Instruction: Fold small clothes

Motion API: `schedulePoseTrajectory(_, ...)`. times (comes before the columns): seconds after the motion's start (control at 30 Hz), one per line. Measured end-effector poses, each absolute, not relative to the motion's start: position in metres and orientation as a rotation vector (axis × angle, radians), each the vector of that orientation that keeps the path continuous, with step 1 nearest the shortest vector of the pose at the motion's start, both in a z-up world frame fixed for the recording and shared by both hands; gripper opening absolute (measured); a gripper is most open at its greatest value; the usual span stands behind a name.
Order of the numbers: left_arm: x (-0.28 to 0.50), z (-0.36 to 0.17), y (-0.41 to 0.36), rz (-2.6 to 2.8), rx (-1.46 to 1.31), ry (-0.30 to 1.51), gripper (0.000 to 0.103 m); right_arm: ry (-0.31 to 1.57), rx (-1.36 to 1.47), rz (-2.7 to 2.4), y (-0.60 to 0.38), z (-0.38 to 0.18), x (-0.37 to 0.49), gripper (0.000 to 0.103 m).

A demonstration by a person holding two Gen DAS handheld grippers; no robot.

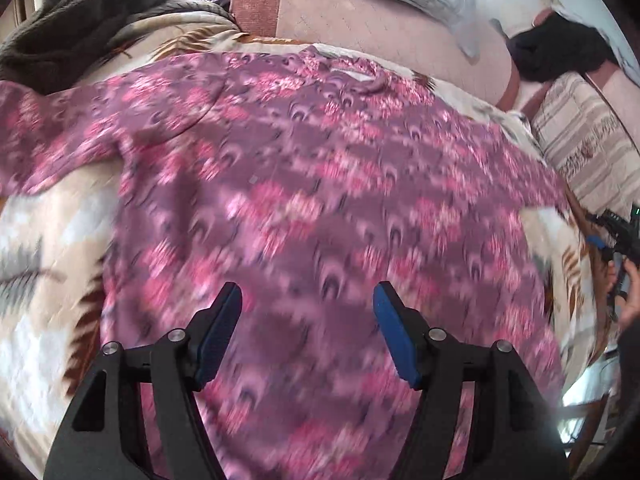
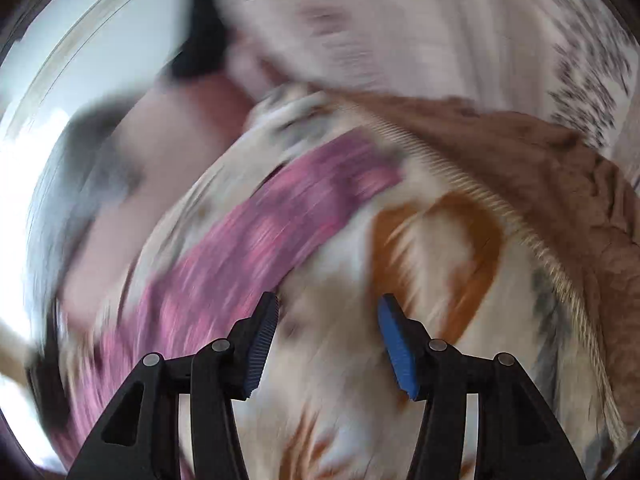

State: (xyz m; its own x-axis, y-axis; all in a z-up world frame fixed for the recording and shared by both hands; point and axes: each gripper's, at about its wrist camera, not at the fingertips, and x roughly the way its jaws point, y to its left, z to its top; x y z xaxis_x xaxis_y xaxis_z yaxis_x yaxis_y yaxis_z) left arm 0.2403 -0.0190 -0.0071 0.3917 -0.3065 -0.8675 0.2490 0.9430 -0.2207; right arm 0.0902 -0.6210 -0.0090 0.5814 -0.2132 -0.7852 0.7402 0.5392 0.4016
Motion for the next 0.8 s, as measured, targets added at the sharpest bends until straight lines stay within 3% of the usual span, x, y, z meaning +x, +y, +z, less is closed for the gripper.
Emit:
schedulePoseTrajectory(0.17, 0.272, -0.023, -0.038, -0.371, -0.07, 1.152, 0.067, 0.62, 1.04, -0.673, -0.673, -0.046, 0.107, 0.058)
schedulePoseTrajectory(0.43, 0.295, -0.035, -0.063, -0.401, -0.017, 1.148, 0.067, 0.536, 1.014, -0.657, -0.687, -0.065, 0.16, 0.066)
schedulePoseTrajectory(0.5, 0.299, -0.035, -0.065, -0.404, -0.011, 1.136, 0.067, 0.562, 0.969, -0.67, -0.688, -0.062, 0.172, 0.048)
schedulePoseTrajectory(0.53, 0.3, -0.034, -0.064, -0.406, -0.012, 1.133, 0.067, 0.577, 0.961, -0.678, -0.688, -0.061, 0.173, 0.019)
schedulePoseTrajectory(0.63, 0.308, -0.028, -0.059, -0.402, -0.028, 1.106, 0.067, 0.548, 0.961, -0.704, -0.685, -0.053, 0.167, 0.013)
schedulePoseTrajectory(0.8, 0.319, -0.011, -0.036, -0.354, -0.061, 1.03, 0.067, 0.497, 0.824, -0.685, -0.652, -0.009, 0.164, 0.012)
